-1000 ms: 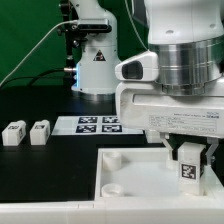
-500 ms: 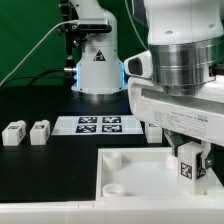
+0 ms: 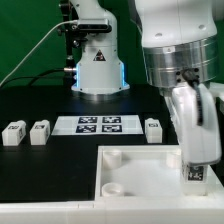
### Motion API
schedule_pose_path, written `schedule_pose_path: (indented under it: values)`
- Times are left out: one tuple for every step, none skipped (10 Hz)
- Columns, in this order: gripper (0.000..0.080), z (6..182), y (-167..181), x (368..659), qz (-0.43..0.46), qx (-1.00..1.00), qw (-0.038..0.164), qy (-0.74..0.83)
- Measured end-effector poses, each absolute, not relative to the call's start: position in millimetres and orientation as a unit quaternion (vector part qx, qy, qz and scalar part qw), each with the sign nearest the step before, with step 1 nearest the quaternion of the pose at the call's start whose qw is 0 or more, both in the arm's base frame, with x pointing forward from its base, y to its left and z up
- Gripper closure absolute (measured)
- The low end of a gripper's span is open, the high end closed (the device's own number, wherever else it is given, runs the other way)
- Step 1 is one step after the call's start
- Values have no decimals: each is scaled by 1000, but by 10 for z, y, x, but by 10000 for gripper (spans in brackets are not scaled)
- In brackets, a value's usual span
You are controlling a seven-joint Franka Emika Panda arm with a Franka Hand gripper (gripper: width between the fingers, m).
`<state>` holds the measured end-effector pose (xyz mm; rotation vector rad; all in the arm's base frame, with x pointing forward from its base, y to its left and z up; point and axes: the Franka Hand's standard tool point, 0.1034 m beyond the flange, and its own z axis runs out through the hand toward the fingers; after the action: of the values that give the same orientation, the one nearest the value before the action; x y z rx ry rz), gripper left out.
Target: Assemble one leg
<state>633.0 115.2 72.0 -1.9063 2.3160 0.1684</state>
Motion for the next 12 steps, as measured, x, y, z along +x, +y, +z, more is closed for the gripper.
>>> schedule_pose_path:
  values:
    - [508,724,1157,6335,57,-605,68,791]
    - [480,722,1155,6333,58,-597,67,797]
    - [332,715,1159,6326,58,-602,66,793]
    - [332,714,1160,6326,58,-602,66,793]
    - [195,714,1160,6326,58,-602,66,793]
    - [195,714,1161,6326,58,-603,66,793]
    - [159,731,1183,6326,56,-612,71,786]
    - [152,790,1232,6303,52,-624,83,775]
    - [152,866,1262,6271,53,-631,88,769]
    - [150,961,1264,6259,48,-658,95,745]
    - [150,1024,1270,6248,45,-678,100,727]
    - [150,1058,1288,6247,47,-674,104,729]
